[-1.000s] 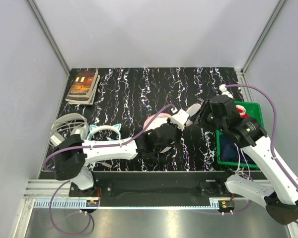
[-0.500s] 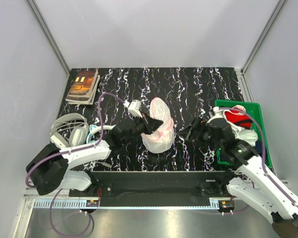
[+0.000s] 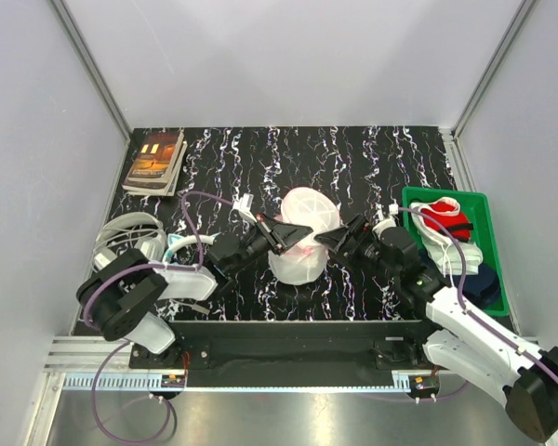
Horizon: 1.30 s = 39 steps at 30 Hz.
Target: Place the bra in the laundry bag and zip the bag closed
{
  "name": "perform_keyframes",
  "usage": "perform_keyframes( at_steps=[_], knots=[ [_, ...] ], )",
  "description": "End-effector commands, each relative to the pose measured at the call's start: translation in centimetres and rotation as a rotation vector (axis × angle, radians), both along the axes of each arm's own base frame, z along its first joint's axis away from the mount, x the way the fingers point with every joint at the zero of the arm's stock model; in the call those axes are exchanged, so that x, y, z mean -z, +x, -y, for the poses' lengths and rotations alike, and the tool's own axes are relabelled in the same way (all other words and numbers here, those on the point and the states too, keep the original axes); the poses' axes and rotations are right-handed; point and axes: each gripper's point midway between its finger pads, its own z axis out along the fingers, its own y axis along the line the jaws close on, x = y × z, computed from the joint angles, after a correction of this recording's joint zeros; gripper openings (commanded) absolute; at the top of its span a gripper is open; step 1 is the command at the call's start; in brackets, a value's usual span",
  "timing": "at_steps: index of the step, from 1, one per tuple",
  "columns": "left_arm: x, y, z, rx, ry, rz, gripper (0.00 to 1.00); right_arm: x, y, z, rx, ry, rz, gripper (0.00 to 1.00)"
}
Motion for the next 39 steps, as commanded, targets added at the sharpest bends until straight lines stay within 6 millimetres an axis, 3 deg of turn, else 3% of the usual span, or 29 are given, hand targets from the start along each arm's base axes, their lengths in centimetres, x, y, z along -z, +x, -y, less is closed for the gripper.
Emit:
perform_keyframes(
  at_steps=[1,5,10,12,15,16,17,18,19,21,22,23,24,25,26,28,29,30,36,37,39],
  knots=[
    [-3.2,-1.4,0.2,0.135,-0.218,-0.021,0.0,-3.7,0.4,-0.3,0.011,0.112,0.119,0.89],
    [-2.7,-1.5,0.9,0.189,-0.25,-0.077,0.0,-2.3,0.6,-0.7,-0.001,0.115,0.121,0.87],
    [-1.9,-1.2,0.5,0.156,-0.193,-0.078,0.0,-1.4,0.6,-1.3,-0.031,0.119,0.103,0.7],
    [-1.6,-0.9,0.3,0.146,-0.164,-0.076,0.0,-1.1,0.4,-1.2,-0.029,0.117,0.101,0.68],
    [-1.2,-0.9,0.2,0.144,-0.143,-0.085,0.0,-0.7,0.3,-0.8,-0.017,0.112,0.105,0.57],
    [-1.1,-0.9,0.3,0.148,-0.139,-0.087,0.0,-0.6,0.3,-0.7,-0.01,0.108,0.106,0.44],
    [-0.8,-0.9,0.4,0.155,-0.126,-0.097,0.0,-0.4,0.3,-0.6,-0.007,0.105,0.102,0.39],
    [-0.6,-0.9,0.4,0.158,-0.118,-0.097,0.03,-0.5,0.2,-0.7,-0.012,0.109,0.104,0.34],
    [0.3,-0.8,0.5,0.153,-0.078,-0.104,0.1,-0.5,0.2,-0.7,-0.013,0.111,0.101,0.22],
    [0.2,-0.6,0.3,0.146,-0.021,-0.068,0.32,-0.8,0.2,-0.7,-0.009,0.124,0.093,0.13],
    [1.9,-0.2,0.2,0.122,0.098,-0.051,0.39,-0.8,0.3,-0.7,-0.008,0.12,0.091,0.1],
    [0.3,0.0,-0.5,0.082,0.135,0.015,0.45,-0.7,0.3,-0.7,-0.006,0.109,0.078,0.07],
    [0.4,0.3,-0.9,0.049,0.215,0.051,0.59,-1.1,0.5,-0.7,-0.001,0.106,0.082,0.04],
    [2.3,0.3,-1.4,0.039,0.411,0.081,0.63,-1.0,0.6,-0.7,0.002,0.096,0.071,0.02],
    [0.1,1.0,-2.9,-0.067,0.466,0.149,0.65,-0.9,0.6,-0.7,0.005,0.091,0.057,0.01],
    [0.3,0.1,-4.4,-0.115,0.688,0.236,0.72,-1.0,0.9,-0.8,0.012,0.088,0.039,0.01],
    [-1.1,0.7,-6.1,-0.221,0.738,0.271,0.73,-0.6,0.8,-0.7,0.019,0.082,0.006,0.01],
    [-1.4,0.3,-6.5,-0.238,0.779,0.294,0.72,-1.0,1.0,-0.8,0.024,0.084,0.0,0.0],
    [1.2,-3.0,-6.2,-0.188,0.899,0.276,0.46,-1.1,1.7,-0.4,0.096,0.096,-0.078,0.0],
    [1.8,-4.0,-5.7,-0.167,0.902,0.275,0.43,-1.0,1.7,-0.3,0.104,0.094,-0.093,0.0],
    [2.0,-4.3,-5.8,-0.193,0.912,0.268,0.42,-1.1,1.8,-0.2,0.119,0.101,-0.108,0.0]
  ],
)
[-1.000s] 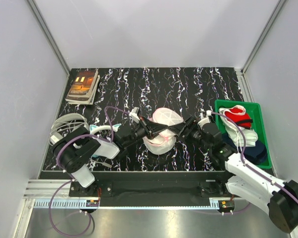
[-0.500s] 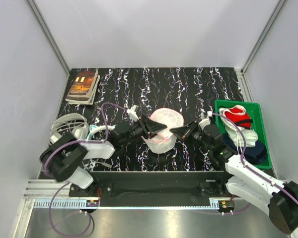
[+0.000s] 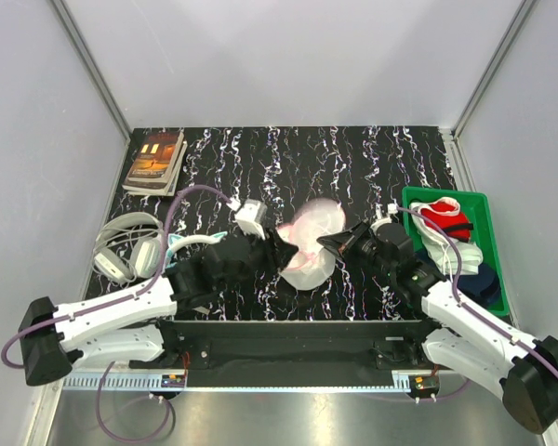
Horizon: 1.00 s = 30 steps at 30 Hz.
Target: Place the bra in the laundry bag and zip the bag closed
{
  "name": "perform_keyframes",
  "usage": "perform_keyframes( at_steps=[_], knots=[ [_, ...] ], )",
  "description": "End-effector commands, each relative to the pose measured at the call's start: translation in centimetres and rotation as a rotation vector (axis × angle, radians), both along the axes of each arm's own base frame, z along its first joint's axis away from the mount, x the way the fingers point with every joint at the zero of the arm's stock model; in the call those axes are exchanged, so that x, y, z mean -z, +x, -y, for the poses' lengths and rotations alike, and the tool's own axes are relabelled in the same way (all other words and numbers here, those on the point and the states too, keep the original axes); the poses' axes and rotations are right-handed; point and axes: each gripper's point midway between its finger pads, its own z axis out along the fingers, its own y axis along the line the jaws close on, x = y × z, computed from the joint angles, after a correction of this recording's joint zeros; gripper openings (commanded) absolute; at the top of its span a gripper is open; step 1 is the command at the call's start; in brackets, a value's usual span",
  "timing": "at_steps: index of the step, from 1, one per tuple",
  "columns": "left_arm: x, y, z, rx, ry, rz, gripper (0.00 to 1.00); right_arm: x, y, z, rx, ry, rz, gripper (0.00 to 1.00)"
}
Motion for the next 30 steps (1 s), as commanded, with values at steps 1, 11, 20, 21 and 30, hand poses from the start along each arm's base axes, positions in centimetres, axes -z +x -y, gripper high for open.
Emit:
perform_keyframes(
  at_steps=[1,11,20,21,30],
  knots=[
    [3.1,-1.4,-1.1,-0.049,0.164,0.003,0.44,-0.4,1.0,0.4,0.077,0.003,-0.06,0.0],
    [2.4,-2.1,0.3,-0.011,0.134,0.008,0.38,-0.4,0.7,0.7,0.094,0.019,-0.107,0.0],
    [2.9,-3.9,6.4,0.191,0.125,-0.09,0.37,-1.2,1.0,1.7,0.162,0.0,-0.137,0.0],
    [2.6,-3.9,6.7,0.189,0.121,-0.1,0.4,-1.5,1.1,1.7,0.162,-0.001,-0.132,0.0],
    [4.4,-2.9,7.4,0.07,0.153,-0.284,0.44,-1.4,1.0,1.8,0.164,-0.001,-0.139,0.0]
  ],
)
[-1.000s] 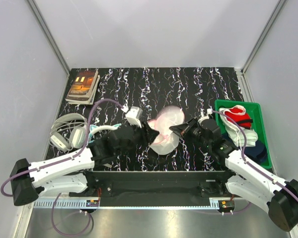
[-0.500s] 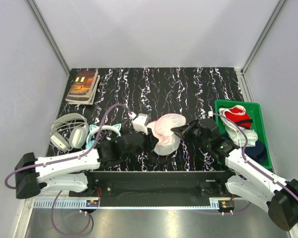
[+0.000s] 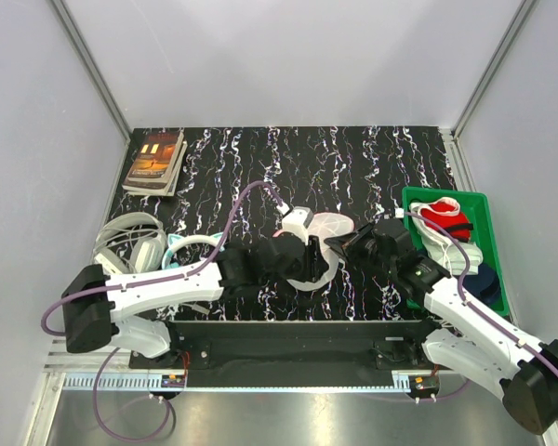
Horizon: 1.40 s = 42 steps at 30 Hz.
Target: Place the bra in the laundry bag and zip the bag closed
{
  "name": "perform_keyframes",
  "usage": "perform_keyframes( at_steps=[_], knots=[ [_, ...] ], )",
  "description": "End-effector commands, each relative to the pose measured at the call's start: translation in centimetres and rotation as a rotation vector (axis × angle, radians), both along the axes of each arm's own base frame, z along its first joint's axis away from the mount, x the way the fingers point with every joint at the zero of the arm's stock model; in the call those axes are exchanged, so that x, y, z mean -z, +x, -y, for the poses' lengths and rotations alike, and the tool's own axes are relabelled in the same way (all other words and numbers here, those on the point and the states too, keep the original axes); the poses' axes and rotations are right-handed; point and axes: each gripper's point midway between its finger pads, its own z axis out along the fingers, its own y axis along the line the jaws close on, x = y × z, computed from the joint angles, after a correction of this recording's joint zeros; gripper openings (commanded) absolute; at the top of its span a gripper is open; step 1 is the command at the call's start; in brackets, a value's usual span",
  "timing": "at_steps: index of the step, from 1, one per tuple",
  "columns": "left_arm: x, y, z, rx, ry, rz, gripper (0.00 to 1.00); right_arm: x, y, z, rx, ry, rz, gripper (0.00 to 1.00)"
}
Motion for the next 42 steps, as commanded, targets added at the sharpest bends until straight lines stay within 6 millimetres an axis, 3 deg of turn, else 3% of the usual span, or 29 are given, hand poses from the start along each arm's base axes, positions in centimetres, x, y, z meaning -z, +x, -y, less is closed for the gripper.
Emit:
perform_keyframes(
  at_steps=[1,5,10,14,20,24,35,42],
  knots=[
    [-0.9,0.3,0.5,-0.064,-0.035,-0.079,0.43,-2.7,0.7,0.0,0.026,0.033,0.055,0.0],
    [-1.2,0.3,-0.1,-0.087,-0.036,-0.086,0.31,-2.5,0.7,0.1,0.027,0.024,0.056,0.0],
    [-3.7,0.3,-2.0,-0.12,-0.076,-0.025,0.39,-2.2,0.6,0.2,0.024,0.011,0.055,0.0],
    [-5.6,-0.5,-1.6,-0.084,-0.136,-0.041,0.39,-2.1,0.7,0.2,0.026,0.007,0.054,0.0],
    [-3.9,-1.7,0.8,-0.002,-0.15,-0.128,0.39,-2.8,0.6,0.0,0.02,0.023,0.06,0.0],
    [-2.0,-0.8,1.5,-0.013,-0.142,-0.168,0.39,-3.2,0.5,0.0,0.024,0.044,0.06,0.0],
    [-1.2,2.1,1.1,-0.11,-0.102,-0.168,0.47,-3.0,0.4,0.1,0.024,0.045,0.047,0.0],
    [-1.6,2.8,1.4,-0.121,-0.103,-0.152,0.36,-3.0,0.5,0.0,0.023,0.042,0.048,0.0]
  ],
)
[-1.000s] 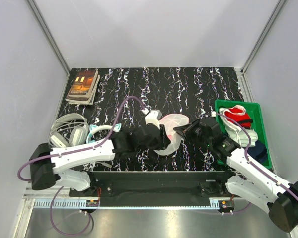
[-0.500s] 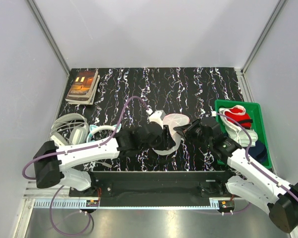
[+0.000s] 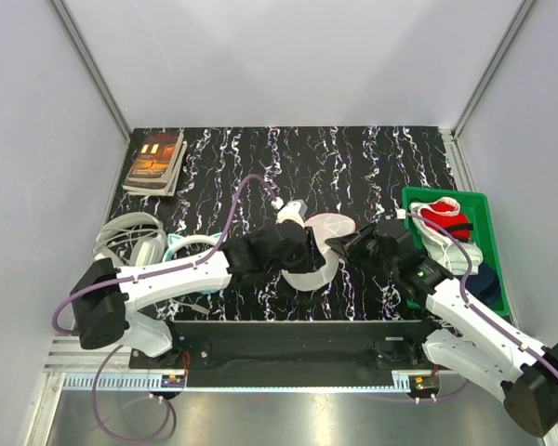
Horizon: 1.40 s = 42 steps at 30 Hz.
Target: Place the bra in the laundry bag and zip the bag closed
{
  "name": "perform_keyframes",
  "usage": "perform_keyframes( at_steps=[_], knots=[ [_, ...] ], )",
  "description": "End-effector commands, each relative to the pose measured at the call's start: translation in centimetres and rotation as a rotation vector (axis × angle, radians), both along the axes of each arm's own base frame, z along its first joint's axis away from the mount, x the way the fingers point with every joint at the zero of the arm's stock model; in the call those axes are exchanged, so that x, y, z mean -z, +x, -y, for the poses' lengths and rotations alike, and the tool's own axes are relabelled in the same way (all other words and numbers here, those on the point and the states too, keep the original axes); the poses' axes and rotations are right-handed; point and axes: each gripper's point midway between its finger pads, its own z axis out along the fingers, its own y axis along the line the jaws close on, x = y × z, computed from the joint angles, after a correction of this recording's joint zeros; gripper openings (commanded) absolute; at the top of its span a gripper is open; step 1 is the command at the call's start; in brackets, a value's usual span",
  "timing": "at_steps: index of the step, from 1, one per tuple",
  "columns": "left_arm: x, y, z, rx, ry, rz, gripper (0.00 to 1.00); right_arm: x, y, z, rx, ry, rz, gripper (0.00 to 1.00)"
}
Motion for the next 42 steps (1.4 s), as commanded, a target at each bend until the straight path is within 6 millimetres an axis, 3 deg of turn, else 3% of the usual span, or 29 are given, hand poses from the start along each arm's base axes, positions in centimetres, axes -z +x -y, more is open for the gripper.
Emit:
perform_keyframes(
  at_steps=[1,7,12,16,24,37,42],
  knots=[
    [-3.2,1.4,1.5,-0.016,-0.072,0.055,0.35,-2.8,0.8,-0.3,0.016,0.039,0.056,0.0],
    [-3.4,1.8,1.8,-0.023,-0.071,0.062,0.26,-2.8,0.8,-0.3,0.014,0.038,0.056,0.0],
    [-3.3,2.0,1.7,-0.03,-0.067,0.065,0.12,-2.5,0.7,-0.2,0.019,0.037,0.051,0.0],
    [-2.8,1.8,1.3,-0.02,-0.059,0.057,0.08,-2.4,0.8,0.0,0.026,0.032,0.055,0.0],
    [-3.5,-0.1,1.8,0.079,-0.161,0.036,0.3,-2.3,0.8,0.0,0.028,0.024,0.054,0.0],
    [-3.4,-0.9,1.9,0.101,-0.204,0.006,0.25,-2.4,0.8,-0.1,0.027,0.029,0.053,0.0],
    [-4.4,-1.3,1.1,0.092,-0.23,0.007,0.4,-2.2,0.9,0.0,0.029,0.024,0.049,0.0]
  ],
)
